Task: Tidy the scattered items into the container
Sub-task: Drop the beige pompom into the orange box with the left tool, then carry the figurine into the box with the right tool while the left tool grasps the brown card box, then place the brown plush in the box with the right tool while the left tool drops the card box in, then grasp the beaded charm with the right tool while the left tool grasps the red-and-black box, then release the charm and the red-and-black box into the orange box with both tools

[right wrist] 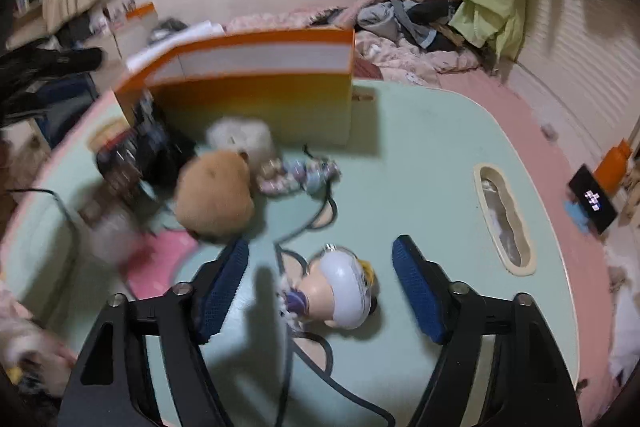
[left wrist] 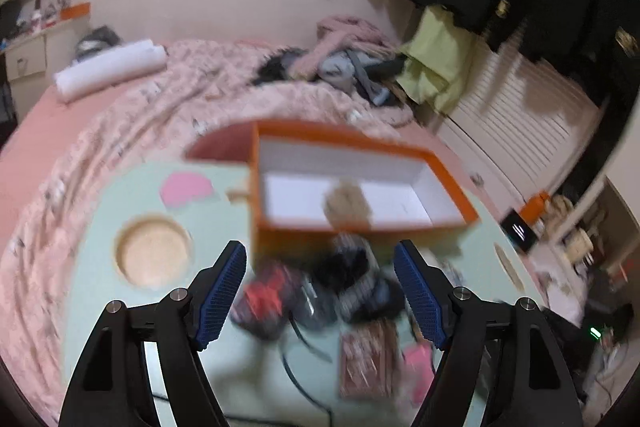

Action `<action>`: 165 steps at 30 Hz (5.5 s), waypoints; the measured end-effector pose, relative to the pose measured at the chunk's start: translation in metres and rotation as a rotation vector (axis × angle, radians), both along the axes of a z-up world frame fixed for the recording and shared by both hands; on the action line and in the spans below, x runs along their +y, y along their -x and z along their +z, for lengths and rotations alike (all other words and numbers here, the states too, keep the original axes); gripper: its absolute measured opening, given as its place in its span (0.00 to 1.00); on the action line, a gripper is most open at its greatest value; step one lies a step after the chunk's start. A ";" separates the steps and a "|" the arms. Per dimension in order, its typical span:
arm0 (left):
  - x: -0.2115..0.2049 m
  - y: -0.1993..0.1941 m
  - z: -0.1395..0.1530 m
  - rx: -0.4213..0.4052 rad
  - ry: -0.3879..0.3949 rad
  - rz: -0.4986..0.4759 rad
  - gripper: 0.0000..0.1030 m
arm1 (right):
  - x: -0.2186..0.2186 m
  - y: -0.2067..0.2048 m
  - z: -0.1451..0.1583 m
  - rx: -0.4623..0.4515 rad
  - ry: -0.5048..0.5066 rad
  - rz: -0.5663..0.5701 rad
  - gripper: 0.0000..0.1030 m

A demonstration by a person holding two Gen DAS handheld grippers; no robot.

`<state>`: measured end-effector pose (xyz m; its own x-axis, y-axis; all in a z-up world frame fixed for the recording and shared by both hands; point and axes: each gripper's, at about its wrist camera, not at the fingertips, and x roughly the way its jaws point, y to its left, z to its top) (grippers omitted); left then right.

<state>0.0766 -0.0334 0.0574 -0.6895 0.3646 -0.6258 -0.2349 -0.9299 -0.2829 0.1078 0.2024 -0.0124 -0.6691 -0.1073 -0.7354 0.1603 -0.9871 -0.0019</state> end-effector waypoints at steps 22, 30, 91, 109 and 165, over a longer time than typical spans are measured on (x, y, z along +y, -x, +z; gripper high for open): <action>0.031 -0.022 -0.057 -0.107 0.069 -0.001 0.38 | -0.019 0.046 0.091 0.354 0.167 0.073 0.41; 0.027 -0.022 -0.057 -0.107 0.044 0.012 0.38 | -0.044 0.101 0.089 0.299 0.164 0.040 0.49; 0.018 0.104 0.021 0.003 0.000 0.064 0.56 | -0.042 0.126 0.082 0.218 0.185 0.023 0.70; -0.029 0.063 0.006 0.003 0.093 0.114 0.56 | -0.019 0.104 0.089 0.245 0.205 0.014 0.70; 0.025 0.121 0.035 0.053 0.082 0.008 0.39 | -0.046 0.132 0.095 0.148 0.198 0.113 0.22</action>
<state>-0.0442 -0.0086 0.0924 -0.7254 0.3079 -0.6157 -0.2396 -0.9514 -0.1935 -0.0237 0.1568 0.0822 -0.7434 -0.3191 -0.5878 0.2815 -0.9465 0.1579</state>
